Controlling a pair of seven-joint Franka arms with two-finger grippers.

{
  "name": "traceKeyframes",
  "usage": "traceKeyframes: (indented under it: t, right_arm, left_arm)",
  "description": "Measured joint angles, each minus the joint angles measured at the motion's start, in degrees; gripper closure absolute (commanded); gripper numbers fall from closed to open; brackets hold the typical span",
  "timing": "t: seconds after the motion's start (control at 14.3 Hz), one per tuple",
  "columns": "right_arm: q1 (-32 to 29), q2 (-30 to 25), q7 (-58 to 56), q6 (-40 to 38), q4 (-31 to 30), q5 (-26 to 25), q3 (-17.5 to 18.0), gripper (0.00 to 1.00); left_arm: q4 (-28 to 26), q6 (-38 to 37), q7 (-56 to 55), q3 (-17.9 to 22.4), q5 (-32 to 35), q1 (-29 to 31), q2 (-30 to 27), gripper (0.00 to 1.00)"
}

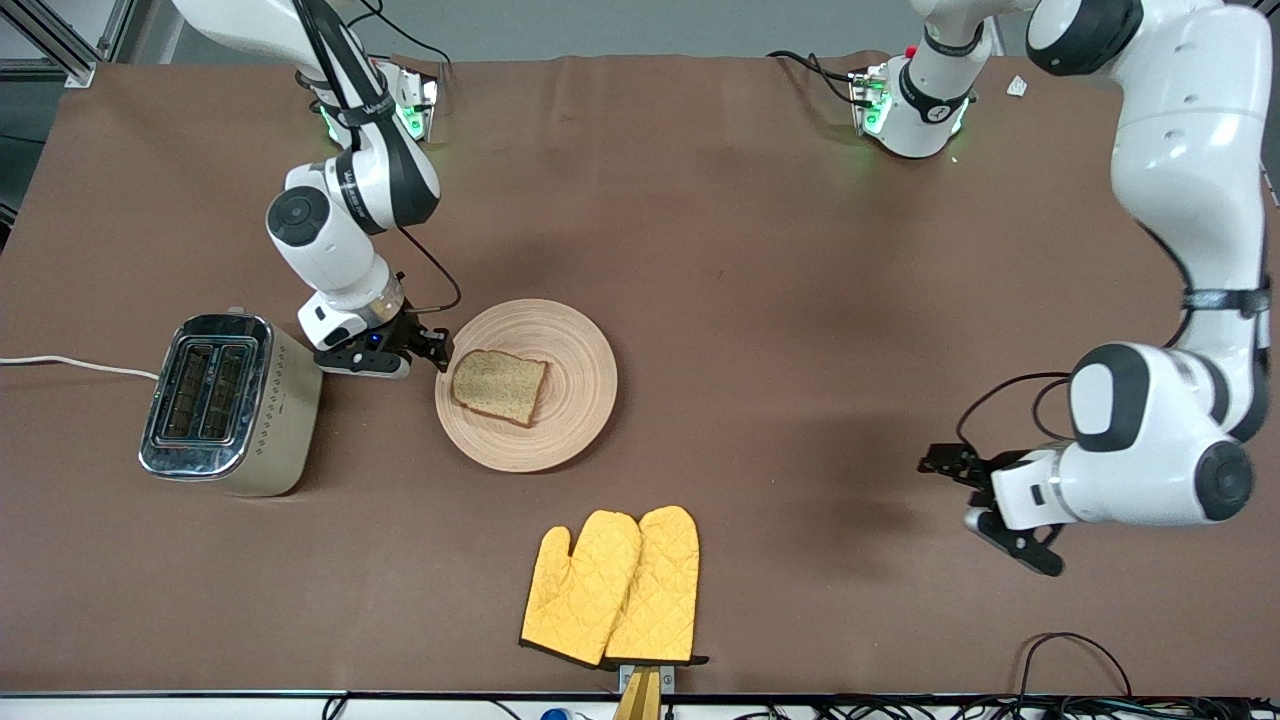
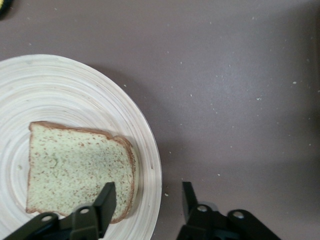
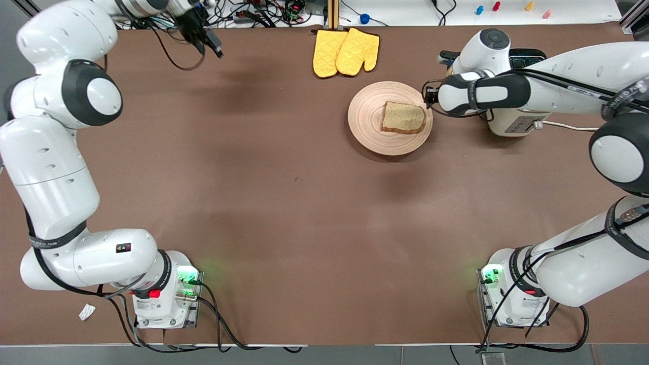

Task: Move plate and put bread in toaster

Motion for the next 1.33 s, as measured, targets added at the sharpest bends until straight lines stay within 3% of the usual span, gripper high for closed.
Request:
traceKeyframes:
  t: [0.21,0.49,0.7,0.98,1.33]
  right_arm:
    - [1.10,2.91,1.41,3.54,-0.12,0.00,0.09,0.48]
    - [2.22,4.78,2.81,5.17,-0.11,0.02,0.16,0.49]
    - [2.84,4.77,4.39,5.17,-0.09,0.02,0.17,0.50]
    - [3.72,4.82,5.78,5.16,-0.11,0.02,0.17,0.54]
    - [4.53,6.81,7.18,6.87,-0.19,0.02,0.17,0.54]
  left_arm:
    - [0.66,-0.06,-3.39,0.69,5.04,-0.07,-7.60,0.00]
    - [0.66,-3.79,-4.23,1.29,5.35,-0.14,-17.81,0.00]
    - [0.42,-6.74,-7.69,1.31,5.57,-0.36,-22.24,0.00]
    - [0.13,-12.90,-23.40,1.17,5.68,-0.41,-27.09,0.00]
    - [-5.36,-13.74,-28.57,0.90,5.33,-0.52,-34.50,0.00]
